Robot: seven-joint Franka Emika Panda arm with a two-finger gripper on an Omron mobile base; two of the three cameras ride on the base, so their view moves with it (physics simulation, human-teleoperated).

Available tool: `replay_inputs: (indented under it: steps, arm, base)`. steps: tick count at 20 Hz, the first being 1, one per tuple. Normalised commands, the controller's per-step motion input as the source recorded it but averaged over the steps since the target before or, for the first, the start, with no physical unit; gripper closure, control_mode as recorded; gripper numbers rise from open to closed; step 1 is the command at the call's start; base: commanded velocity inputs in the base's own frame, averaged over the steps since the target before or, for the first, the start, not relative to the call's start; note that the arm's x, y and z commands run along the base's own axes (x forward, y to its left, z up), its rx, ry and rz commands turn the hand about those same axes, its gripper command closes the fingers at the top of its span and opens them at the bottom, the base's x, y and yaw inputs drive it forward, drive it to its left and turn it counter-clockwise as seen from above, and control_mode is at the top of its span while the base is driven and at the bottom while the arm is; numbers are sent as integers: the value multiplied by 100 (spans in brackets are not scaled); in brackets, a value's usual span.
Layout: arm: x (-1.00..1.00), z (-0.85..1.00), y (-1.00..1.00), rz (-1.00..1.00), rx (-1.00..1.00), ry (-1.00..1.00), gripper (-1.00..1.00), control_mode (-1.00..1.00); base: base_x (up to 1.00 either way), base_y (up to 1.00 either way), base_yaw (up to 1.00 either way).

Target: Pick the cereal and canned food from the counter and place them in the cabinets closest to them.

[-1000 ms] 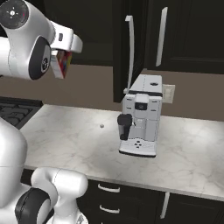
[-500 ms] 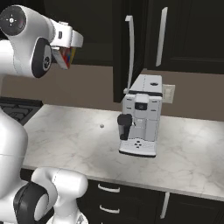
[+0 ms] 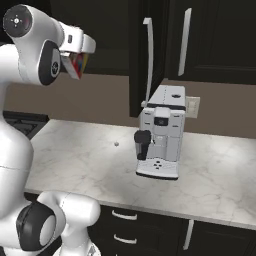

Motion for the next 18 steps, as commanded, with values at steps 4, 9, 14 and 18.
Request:
replay_inputs:
  steps: [4,9,14,18]
  arm:
    - [18,0,6,0,-6,6,100,-100]
    - [2,0,1,0,-2,0,100,-100]
    - [20,2,1,0,0,-3,100,-100]
    - [56,0,8,0,0,0,100,-100]
  base:
    - [0,0,0]
    - [0,0,0]
    - [0,0,0]
    - [0,0,0]
